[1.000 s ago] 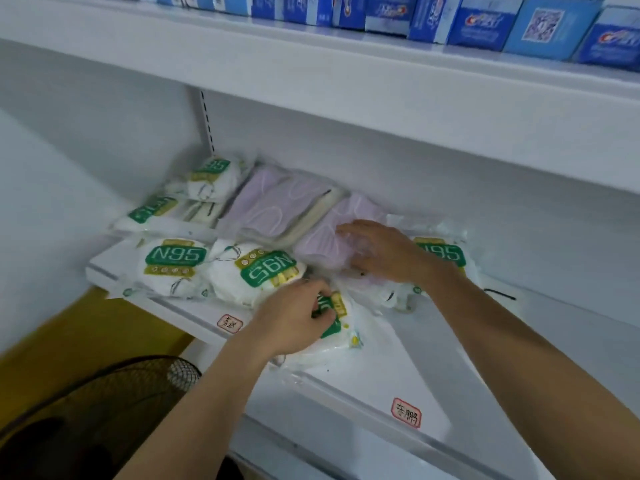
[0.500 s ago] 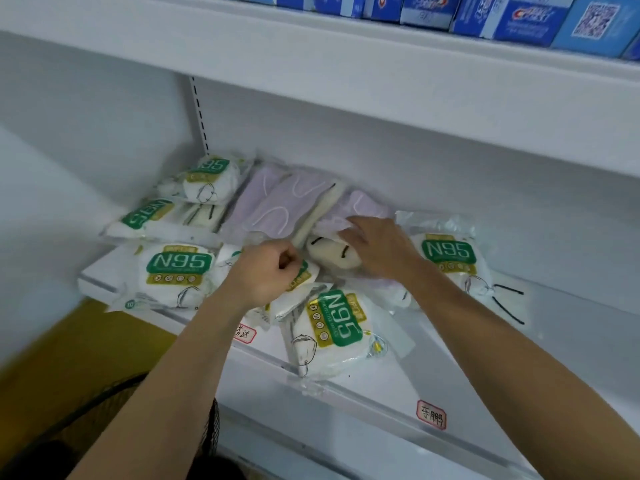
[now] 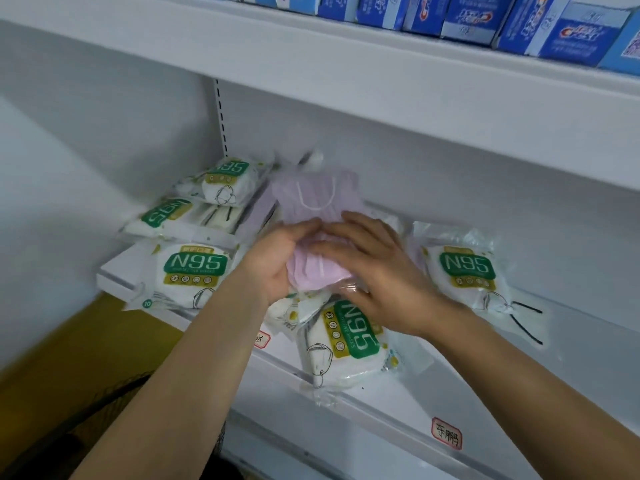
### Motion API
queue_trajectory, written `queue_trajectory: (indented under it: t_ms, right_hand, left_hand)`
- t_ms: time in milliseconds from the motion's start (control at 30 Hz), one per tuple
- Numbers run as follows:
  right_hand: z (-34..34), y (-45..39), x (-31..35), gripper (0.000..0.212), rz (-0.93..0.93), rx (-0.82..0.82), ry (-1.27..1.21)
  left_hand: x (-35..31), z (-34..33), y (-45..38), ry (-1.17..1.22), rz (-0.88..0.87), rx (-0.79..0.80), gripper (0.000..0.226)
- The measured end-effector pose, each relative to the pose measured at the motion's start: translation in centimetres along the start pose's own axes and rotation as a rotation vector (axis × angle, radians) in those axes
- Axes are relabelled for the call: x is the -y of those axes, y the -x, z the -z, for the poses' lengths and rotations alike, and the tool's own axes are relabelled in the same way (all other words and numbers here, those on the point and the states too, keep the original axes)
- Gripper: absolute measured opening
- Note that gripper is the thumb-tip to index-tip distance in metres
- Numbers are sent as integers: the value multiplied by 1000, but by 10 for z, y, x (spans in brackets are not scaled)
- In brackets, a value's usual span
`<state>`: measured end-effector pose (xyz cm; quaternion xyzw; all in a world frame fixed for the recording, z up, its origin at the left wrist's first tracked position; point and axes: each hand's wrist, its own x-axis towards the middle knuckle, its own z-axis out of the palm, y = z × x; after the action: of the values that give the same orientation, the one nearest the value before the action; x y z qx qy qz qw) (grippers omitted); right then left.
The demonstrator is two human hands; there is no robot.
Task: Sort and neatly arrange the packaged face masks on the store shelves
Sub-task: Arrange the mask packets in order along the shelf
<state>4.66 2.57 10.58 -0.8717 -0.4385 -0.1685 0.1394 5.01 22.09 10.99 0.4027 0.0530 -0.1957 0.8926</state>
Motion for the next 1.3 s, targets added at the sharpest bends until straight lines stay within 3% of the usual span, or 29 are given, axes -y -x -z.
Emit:
queue_trajectory:
  t_ms: [67,133,267,367,433,500,533,733,833,933,1000,1067,1133,1200,1300]
  right_hand:
    - [5,-7,0,84,-111,-43,-53]
    - [8,-18,0,92,-270,-133,-169]
    - [-9,-50,-14,63,-401,-250,-273]
    - [-35,-86,-23,50,-382,-5,-266]
    - [-50,-108,-18,70,-374,215,-207]
    - [-63,-124,-15,83,-341,338,-95]
    - [-69,-132,-17,80,-329,350,-47]
    - [-78,-156,-40,25,-443,169,-19]
    - [-70,-150,-46,20,-470,-39,-104]
    - [-56,-137,-29,12,-287,-310,-188]
    - [-47,-126,-5,9,-117,-199,-281]
    - [-41,-115,17,9,57,30,-319]
    - [-39,-108,28,8,164,216,-354]
    - [-38,-111,25,10,108,290,-494]
    - [-49,-138,2,16,-132,99,-539]
  left_hand:
    - [-9,15,2,-57,-168,-67,40]
    - [-20,28,15,-93,-231,-181,48]
    - [-38,65,40,-49,-246,-412,37]
    - [-40,87,50,-10,-304,-578,38]
    - [-37,96,55,29,-334,-615,44]
    - [-33,100,58,20,-335,-613,49]
    - [-32,102,59,1,-326,-612,48]
    - [-33,111,59,-20,-280,-608,45]
    - [-36,108,58,2,-268,-570,43]
    - [-37,105,53,36,-256,-548,43]
    - [-39,98,48,78,-246,-474,42]
    - [-39,90,43,108,-206,-376,45]
    - [-36,89,36,55,-139,-382,38]
    - [-33,97,33,-26,-134,-459,32]
    - [-32,116,32,-15,-221,-512,41]
